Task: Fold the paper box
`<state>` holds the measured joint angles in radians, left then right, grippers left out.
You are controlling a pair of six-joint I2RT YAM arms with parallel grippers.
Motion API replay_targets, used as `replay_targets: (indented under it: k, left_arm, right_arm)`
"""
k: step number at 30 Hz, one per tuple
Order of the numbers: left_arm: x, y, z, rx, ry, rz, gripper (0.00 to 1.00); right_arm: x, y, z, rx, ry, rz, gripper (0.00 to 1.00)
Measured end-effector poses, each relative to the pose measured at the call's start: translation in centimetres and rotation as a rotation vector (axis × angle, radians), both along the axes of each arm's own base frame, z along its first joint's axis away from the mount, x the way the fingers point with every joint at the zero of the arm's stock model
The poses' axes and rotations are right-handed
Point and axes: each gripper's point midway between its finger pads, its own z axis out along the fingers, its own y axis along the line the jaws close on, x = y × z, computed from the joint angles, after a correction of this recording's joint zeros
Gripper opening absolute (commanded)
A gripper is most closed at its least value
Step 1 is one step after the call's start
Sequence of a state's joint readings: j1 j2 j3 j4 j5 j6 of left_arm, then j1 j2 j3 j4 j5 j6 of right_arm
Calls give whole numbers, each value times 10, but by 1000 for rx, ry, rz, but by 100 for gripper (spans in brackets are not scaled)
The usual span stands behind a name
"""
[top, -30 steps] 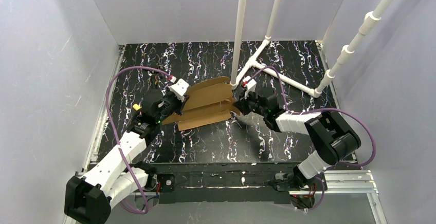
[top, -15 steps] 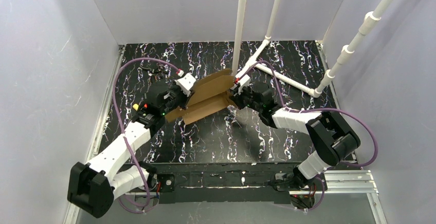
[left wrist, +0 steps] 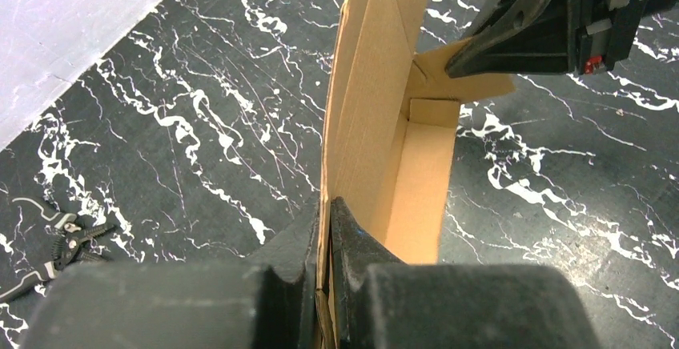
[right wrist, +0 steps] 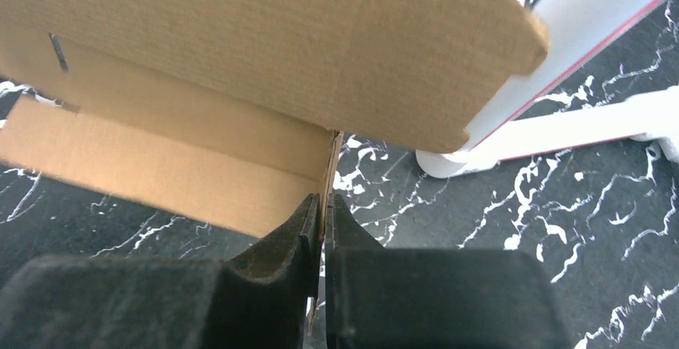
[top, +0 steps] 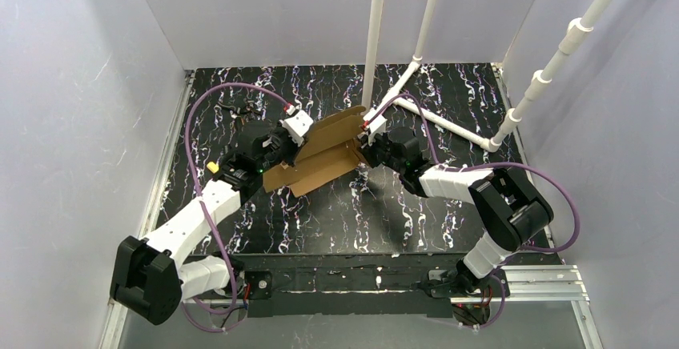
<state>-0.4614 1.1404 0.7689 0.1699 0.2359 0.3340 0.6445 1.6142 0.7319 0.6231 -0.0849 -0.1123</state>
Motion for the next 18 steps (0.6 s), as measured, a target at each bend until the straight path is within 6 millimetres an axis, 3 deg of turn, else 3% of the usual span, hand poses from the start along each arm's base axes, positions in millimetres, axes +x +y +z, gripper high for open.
replay_targets:
  k: [5, 14, 18]
  left_arm:
    - [-5, 3, -3, 8, 0, -2, 0]
    - [-22, 12, -24, 56, 16, -21, 0]
    - [-27, 13, -23, 59, 6, -35, 0]
  right_arm:
    - [-5, 12, 9, 34, -3, 58, 31]
    - [-22, 25, 8, 56, 27, 169, 33]
    - [-27, 25, 3, 51, 55, 194, 34]
